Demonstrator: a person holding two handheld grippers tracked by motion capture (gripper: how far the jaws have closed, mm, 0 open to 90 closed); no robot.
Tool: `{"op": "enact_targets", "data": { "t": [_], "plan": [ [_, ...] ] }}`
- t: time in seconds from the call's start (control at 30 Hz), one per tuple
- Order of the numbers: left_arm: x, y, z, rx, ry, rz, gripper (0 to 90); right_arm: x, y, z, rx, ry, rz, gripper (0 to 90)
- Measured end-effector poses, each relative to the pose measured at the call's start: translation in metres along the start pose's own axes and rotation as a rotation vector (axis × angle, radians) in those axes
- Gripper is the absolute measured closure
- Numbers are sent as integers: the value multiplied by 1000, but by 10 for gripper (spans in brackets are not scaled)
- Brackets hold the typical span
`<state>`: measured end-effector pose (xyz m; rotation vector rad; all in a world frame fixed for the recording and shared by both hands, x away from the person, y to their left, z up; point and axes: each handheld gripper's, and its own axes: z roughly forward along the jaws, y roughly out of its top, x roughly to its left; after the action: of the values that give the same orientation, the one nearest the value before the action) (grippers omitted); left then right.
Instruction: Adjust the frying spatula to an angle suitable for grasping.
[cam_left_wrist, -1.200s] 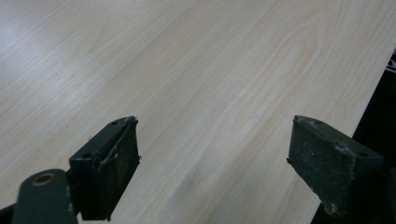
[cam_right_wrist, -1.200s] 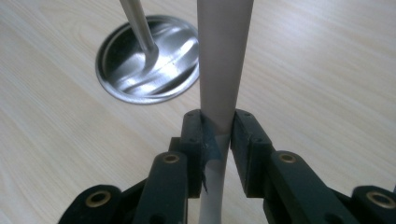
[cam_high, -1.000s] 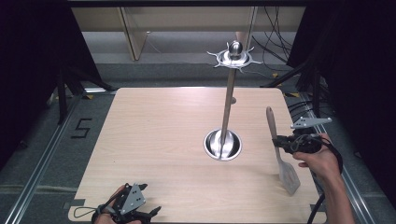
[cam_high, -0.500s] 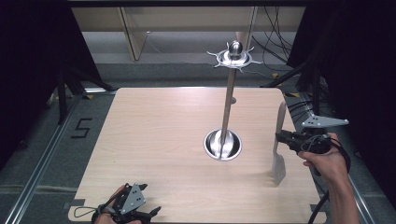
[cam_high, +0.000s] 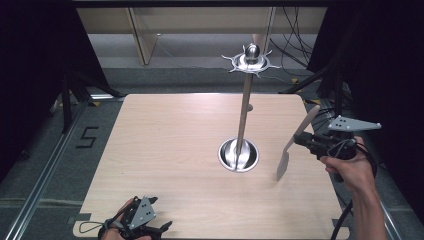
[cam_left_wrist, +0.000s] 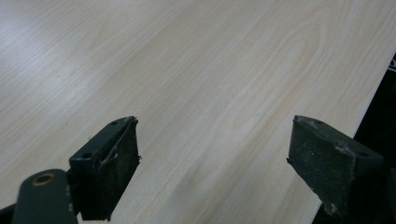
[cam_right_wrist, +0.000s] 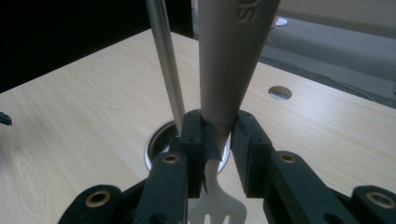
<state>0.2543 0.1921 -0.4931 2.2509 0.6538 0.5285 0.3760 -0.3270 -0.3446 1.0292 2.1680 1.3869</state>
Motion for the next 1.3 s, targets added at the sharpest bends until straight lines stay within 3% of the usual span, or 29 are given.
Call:
{"op": "enact_targets", "data": {
  "t": [0.13, 0.5, 0.6, 0.67, 0.7, 0.8, 0.9, 0.93, 0.97, 1.03, 1.3],
  "plan": [
    [-1, 0, 1, -16, -2, -18, 154, 3, 7, -1, 5, 9, -14, 757],
    [-1, 0, 0, -16, -1, -14, 154, 18, 39, 9, -5, 19, -60, 757],
    [-1, 0, 0, -18, 0, -11, 154, 18, 44, 10, 5, 32, -75, 757],
    [-1, 0, 0, -19, -1, -11, 154, 19, 49, 13, -22, 29, -74, 757],
    [-1, 0, 0, -19, -1, -11, 154, 19, 52, 12, 1, 49, -74, 757],
    [0, 0, -1, -8, 2, 3, 154, 20, 60, 17, -16, 49, -72, 757],
    [1, 0, -1, -10, 3, 3, 154, 20, 66, 19, 1, 63, -78, 757],
    [1, 0, 0, -11, 3, 1, 154, 21, 67, 21, -20, 52, -76, 757],
    [1, 0, 0, -10, 3, 2, 154, 20, 69, 21, 3, 65, -83, 757],
    [1, 0, -1, -9, 3, 2, 154, 22, 71, 24, -14, 58, -77, 757],
    [0, 0, -1, -19, -1, -12, 154, 22, 82, 29, 20, 83, -96, 757]
  ]
}}
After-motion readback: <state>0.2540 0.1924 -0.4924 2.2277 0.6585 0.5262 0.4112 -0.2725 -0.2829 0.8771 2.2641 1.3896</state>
